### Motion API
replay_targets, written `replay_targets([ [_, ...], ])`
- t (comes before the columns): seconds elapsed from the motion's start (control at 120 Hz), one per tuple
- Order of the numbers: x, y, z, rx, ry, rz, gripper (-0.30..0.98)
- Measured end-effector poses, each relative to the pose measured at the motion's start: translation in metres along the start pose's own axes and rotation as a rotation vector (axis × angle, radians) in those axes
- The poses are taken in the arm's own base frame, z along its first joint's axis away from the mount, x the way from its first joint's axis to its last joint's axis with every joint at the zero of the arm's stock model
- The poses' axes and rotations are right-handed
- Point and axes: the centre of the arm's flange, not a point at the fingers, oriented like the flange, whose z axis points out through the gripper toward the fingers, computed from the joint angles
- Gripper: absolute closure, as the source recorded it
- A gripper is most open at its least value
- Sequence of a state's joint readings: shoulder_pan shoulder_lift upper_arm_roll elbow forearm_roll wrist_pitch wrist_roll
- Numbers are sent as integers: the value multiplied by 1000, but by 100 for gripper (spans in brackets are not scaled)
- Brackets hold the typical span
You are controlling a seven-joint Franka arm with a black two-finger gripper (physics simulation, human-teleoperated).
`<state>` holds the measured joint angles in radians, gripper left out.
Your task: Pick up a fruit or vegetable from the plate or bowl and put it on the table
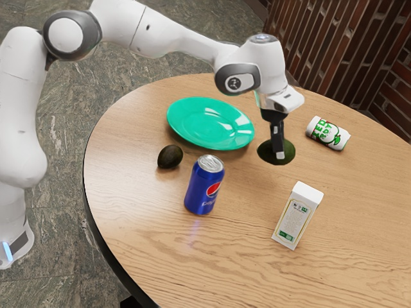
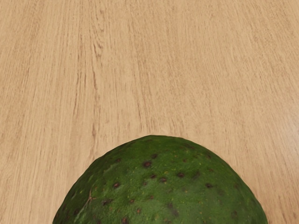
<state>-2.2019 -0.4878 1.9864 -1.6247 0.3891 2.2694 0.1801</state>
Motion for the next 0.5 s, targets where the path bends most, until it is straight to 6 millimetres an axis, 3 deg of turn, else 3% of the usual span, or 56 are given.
replay_targets([
  [0.142, -3, -8, 17, 8, 7, -1, 11],
  [0.392, -2, -9, 16, 21, 19, 1, 4],
  [0.417, 4, -4, -7, 63, 3, 12, 4],
  [0.475, 1, 10, -114, 261, -94, -38, 3],
  [0.5, -8, 16, -143, 328, -158, -78, 3],
])
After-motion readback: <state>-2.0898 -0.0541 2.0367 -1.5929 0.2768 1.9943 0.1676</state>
